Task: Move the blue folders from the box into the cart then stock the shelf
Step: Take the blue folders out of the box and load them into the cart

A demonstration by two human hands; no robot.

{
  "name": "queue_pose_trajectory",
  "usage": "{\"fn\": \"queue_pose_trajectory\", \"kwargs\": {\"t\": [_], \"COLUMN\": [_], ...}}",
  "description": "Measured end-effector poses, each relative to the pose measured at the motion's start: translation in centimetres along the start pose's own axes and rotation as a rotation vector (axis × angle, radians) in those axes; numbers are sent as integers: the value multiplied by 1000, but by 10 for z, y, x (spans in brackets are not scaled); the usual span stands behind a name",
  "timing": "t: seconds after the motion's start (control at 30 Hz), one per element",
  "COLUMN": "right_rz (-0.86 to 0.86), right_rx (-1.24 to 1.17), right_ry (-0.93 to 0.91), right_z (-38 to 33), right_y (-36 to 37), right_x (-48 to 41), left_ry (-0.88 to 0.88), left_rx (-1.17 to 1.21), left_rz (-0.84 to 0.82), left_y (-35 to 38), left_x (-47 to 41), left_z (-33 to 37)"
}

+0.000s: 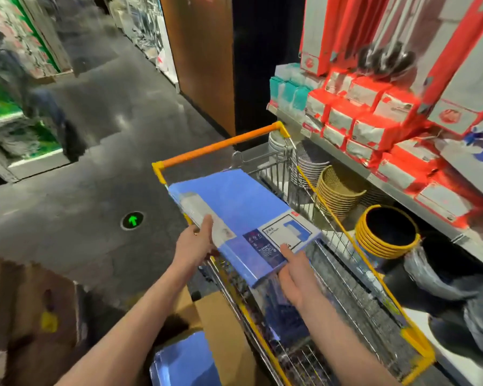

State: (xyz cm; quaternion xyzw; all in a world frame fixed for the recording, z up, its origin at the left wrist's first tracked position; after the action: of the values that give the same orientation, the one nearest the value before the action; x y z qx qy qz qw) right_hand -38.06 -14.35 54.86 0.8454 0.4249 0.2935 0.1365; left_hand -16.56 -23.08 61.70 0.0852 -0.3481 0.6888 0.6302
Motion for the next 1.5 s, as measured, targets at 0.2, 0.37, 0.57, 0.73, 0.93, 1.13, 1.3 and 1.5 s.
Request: {"fn": "queue_pose_trajectory", "kwargs": {"t": [0.2, 0.37, 0.57, 0.73, 0.93, 1.13, 1.3, 1.5], "right_rz": [266, 426, 496, 430, 400, 424, -38, -512], "right_rx": [-26, 10, 25, 162, 436, 626, 687, 816], "right_ry": [68, 168, 233, 345, 313, 31, -324, -409], "right_z": [9, 35, 63, 79, 72, 64, 63, 126], "right_y": [-96, -133, -149, -156, -165, -87, 42, 145], "right_x": [-63, -71, -96, -105, -114, -119, -71, 22], "left_ry": [66, 149, 98, 68, 81, 125, 81, -12], "left_rx": [-319, -495, -523, -514, -458, -278, -86, 6], "left_rz": [-79, -100, -128, -135, -112, -31, 101, 214], "left_y": [62, 88, 96, 92, 79, 37, -28, -124], "left_x": [-25, -44, -56, -59, -63, -58, -51, -46], "left_z": [-5, -16, -34, -46, -48, -55, -91, -173]}}
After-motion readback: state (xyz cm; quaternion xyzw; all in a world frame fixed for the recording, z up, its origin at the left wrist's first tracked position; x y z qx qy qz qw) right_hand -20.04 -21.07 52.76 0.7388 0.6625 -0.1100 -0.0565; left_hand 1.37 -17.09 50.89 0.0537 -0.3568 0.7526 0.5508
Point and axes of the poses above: each hand's wrist, its own x-axis away from the middle knuckle, its own y-axis out of the palm, z = x × y, the point moved 5 cm from there along -x, towards the middle knuckle, and after that the axes turned 15 degrees about -y, right-handed, at the moved point
